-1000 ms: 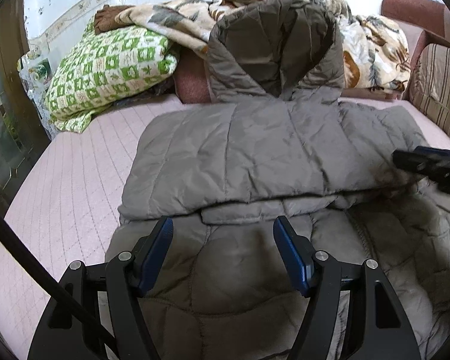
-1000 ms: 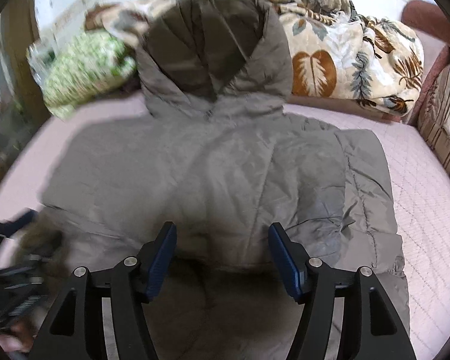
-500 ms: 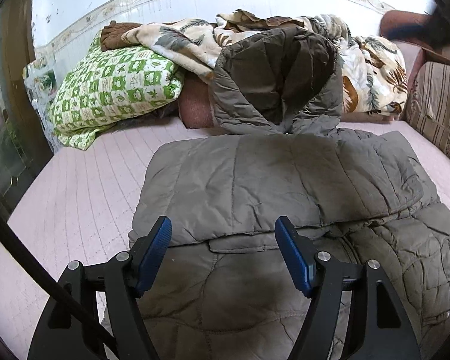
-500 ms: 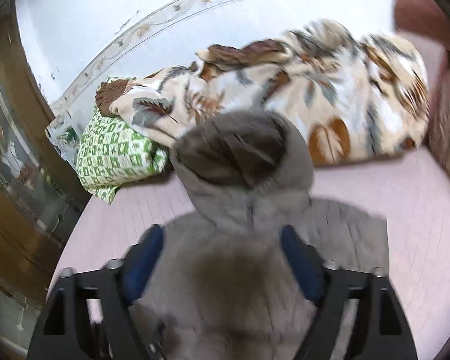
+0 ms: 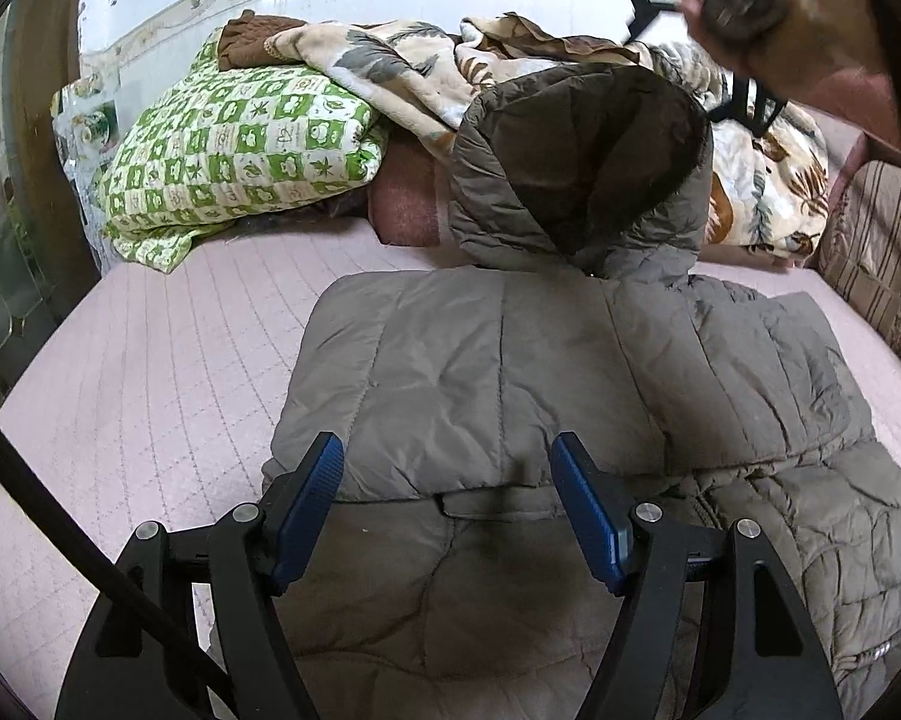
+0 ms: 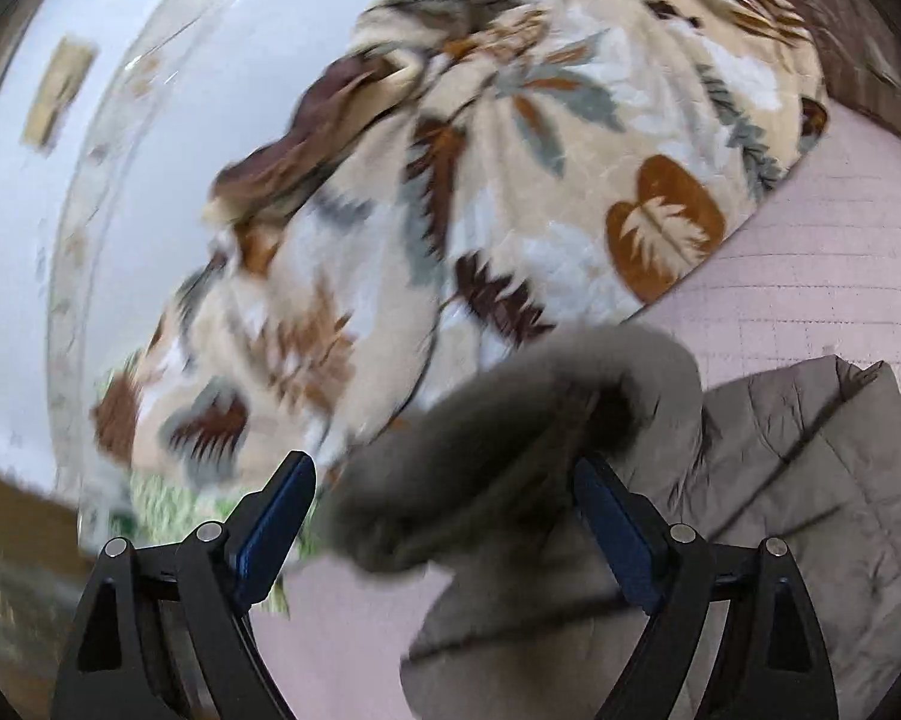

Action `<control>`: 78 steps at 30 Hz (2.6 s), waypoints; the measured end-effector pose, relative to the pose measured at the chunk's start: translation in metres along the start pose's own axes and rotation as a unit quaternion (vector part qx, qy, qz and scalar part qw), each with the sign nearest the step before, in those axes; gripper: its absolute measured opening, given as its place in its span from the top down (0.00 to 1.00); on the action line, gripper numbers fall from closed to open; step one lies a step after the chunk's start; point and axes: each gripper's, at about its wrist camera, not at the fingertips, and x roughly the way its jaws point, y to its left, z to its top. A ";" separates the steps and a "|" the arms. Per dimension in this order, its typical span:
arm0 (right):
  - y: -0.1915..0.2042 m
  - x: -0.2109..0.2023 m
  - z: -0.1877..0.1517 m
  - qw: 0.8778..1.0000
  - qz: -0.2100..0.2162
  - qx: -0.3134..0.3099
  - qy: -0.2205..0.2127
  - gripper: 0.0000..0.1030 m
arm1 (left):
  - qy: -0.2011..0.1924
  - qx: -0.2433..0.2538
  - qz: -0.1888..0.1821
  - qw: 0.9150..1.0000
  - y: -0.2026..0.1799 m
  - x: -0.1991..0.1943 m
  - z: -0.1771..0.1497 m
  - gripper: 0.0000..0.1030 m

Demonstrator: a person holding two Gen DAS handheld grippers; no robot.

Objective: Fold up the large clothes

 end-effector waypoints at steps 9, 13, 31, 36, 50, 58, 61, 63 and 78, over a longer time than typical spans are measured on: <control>-0.009 0.001 -0.022 0.999 0.020 -0.041 -0.023 0.81 | 0.007 -0.014 -0.005 1.000 0.006 0.004 0.003 0.31; -0.006 -0.034 -0.040 0.996 0.044 -0.067 -0.037 0.83 | -0.008 -0.011 0.004 1.000 0.006 -0.005 0.004 0.31; -0.147 -0.076 -0.198 0.994 0.036 -0.081 0.062 0.86 | -0.018 -0.059 -0.007 0.998 0.028 -0.009 0.009 0.31; -0.183 -0.028 -0.210 0.990 -0.009 -0.110 0.088 0.86 | -0.007 -0.051 -0.014 0.999 0.020 0.000 0.009 0.31; -0.104 -0.098 -0.216 0.961 0.024 -0.274 0.027 0.56 | -0.009 -0.084 -0.019 0.996 0.033 0.004 0.013 0.31; -0.066 -0.028 -0.217 0.924 -0.026 -0.381 0.013 0.56 | 0.000 -0.083 -0.066 0.994 0.029 0.022 0.035 0.31; -0.086 0.006 -0.228 0.923 -0.027 -0.375 0.077 0.56 | -0.002 -0.083 -0.062 0.995 0.029 0.031 0.045 0.31; -0.097 0.015 -0.236 0.922 -0.026 -0.375 0.091 0.56 | 0.003 -0.089 -0.065 0.994 0.029 0.038 0.051 0.31; -0.116 -0.030 -0.151 0.936 -0.026 -0.352 0.014 0.56 | 0.019 -0.026 -0.071 0.997 -0.018 0.083 0.074 0.31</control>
